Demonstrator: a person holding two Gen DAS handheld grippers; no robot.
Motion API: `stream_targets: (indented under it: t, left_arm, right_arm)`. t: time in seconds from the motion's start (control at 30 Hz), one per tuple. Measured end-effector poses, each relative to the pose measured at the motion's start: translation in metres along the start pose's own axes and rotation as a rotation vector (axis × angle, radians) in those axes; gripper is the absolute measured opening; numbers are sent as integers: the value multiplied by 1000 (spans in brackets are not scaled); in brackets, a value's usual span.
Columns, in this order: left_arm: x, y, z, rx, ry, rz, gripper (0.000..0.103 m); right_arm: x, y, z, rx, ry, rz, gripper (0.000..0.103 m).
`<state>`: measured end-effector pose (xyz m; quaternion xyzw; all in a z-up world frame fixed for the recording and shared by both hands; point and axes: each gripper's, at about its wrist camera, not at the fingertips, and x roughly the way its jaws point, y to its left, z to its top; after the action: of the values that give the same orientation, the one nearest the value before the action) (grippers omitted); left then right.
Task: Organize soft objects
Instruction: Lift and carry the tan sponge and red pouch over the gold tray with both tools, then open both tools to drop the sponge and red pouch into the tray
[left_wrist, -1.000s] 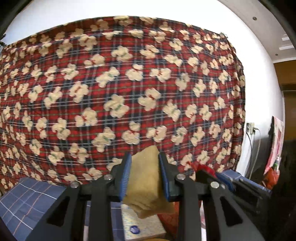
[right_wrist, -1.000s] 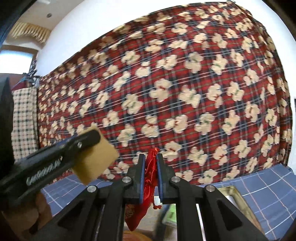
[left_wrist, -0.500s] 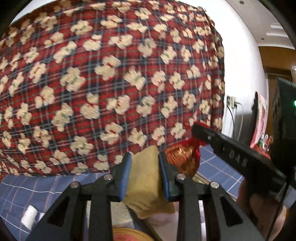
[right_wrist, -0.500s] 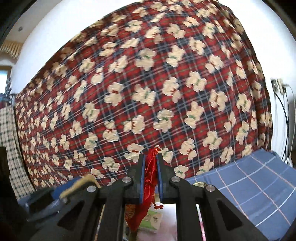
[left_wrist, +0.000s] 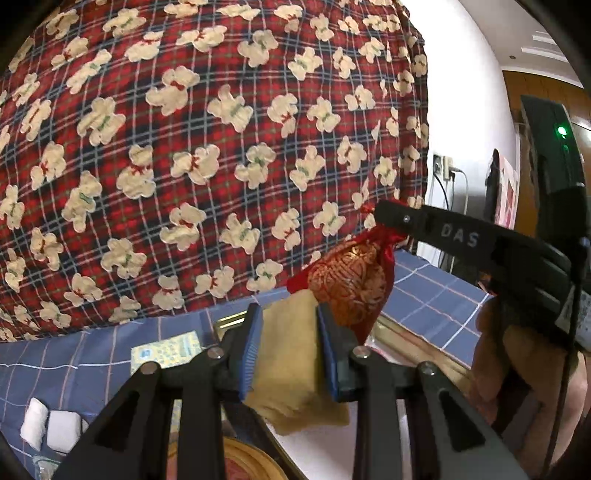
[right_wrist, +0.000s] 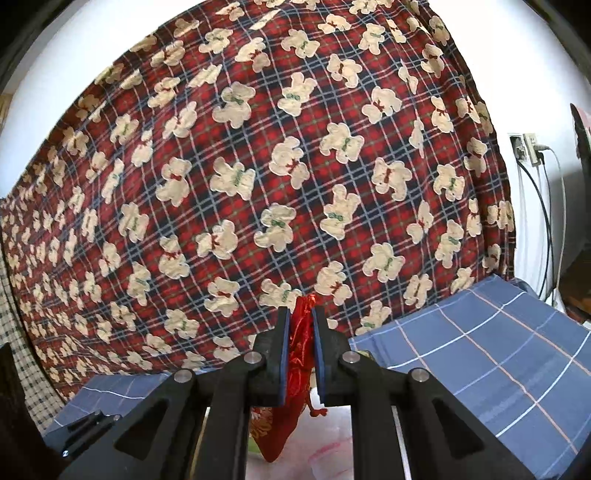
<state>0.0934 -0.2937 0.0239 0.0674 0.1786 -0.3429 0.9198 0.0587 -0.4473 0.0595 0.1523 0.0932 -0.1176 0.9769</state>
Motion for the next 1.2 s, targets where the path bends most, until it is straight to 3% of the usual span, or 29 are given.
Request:
stream_targets:
  t: [0.87,1.0,1.07,1.13,1.2]
  left_arm:
    - [18,-23,-17,78,116,-75,29]
    - [19,-24,-17,90,120,-76,33]
    - [17,-24,-17,90,110,-71,37]
    - [15,-24,-17,98,100,-63,48]
    - [13,-24,-15,103,87,-54,53]
  right_arm:
    - [30,-8,-14,-24,138,-88,13]
    - [33,-8,-16,-30,149,-99,13]
    - [34,-6,-16,-45,148,-111,20]
    - [35,-7,-16,-39,153,-108,39]
    - [33,-7,-16,-34,143,-104,51]
